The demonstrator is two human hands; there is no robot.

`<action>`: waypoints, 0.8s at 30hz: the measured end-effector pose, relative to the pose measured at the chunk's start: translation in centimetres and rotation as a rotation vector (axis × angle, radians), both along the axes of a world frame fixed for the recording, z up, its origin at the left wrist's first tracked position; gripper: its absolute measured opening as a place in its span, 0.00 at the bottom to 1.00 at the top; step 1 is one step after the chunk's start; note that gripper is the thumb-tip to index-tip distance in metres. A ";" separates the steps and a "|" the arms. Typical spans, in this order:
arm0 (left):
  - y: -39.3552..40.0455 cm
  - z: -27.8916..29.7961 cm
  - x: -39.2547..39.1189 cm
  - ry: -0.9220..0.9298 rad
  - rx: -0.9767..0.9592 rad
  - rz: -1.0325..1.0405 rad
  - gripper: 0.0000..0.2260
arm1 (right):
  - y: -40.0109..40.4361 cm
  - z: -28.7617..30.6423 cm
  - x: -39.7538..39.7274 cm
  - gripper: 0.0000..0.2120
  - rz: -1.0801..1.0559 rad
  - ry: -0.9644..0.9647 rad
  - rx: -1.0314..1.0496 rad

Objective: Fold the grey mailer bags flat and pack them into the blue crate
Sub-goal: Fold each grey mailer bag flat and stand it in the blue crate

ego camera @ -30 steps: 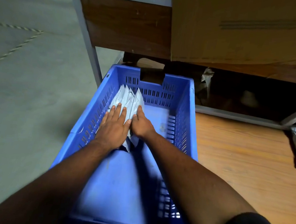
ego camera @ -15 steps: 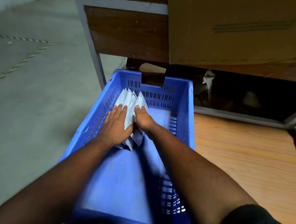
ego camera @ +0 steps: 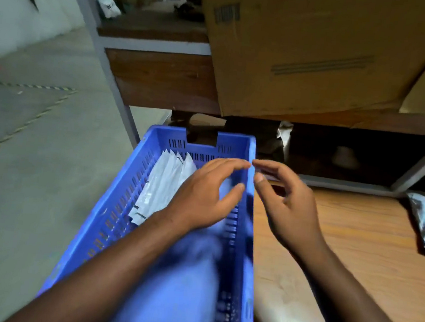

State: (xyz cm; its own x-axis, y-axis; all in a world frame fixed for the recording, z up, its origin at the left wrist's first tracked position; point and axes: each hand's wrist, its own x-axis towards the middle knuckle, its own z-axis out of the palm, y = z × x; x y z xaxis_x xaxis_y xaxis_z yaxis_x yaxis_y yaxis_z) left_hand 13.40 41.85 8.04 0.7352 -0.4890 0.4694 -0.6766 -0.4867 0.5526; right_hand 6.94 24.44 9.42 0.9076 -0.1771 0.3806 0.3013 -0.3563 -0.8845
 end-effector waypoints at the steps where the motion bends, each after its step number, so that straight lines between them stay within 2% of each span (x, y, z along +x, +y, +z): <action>1: -1.4 0.5 -0.5 -0.001 0.000 -0.032 0.18 | -1.7 0.0 -1.4 0.09 -0.026 -0.004 0.028; 6: -13.6 0.5 -3.6 -0.064 0.147 -0.282 0.18 | -13.1 -2.3 -9.1 0.07 -0.181 0.078 0.042; 9: -23.5 -1.3 -6.0 -0.107 0.280 -0.410 0.21 | -20.8 -4.3 -13.6 0.08 -0.279 0.153 0.002; 12: -33.5 -4.2 -8.7 -0.080 0.320 -0.489 0.22 | -28.4 -6.7 -17.7 0.08 -0.429 0.225 -0.040; 14: -39.6 -6.6 -10.9 -0.065 0.339 -0.549 0.22 | -33.1 -9.1 -20.5 0.06 -0.597 0.271 -0.178; 17: -46.7 -9.6 -14.0 -0.032 0.377 -0.597 0.23 | -39.2 -13.4 -24.3 0.11 -0.832 0.393 -0.584; 21: -52.1 -12.3 -16.7 0.000 0.423 -0.637 0.22 | -44.0 -17.8 -27.2 0.19 -0.834 0.747 -0.841; 24: -53.4 -13.4 -17.5 0.013 0.435 -0.634 0.21 | -45.3 -18.8 -27.9 0.21 -0.839 0.824 -0.885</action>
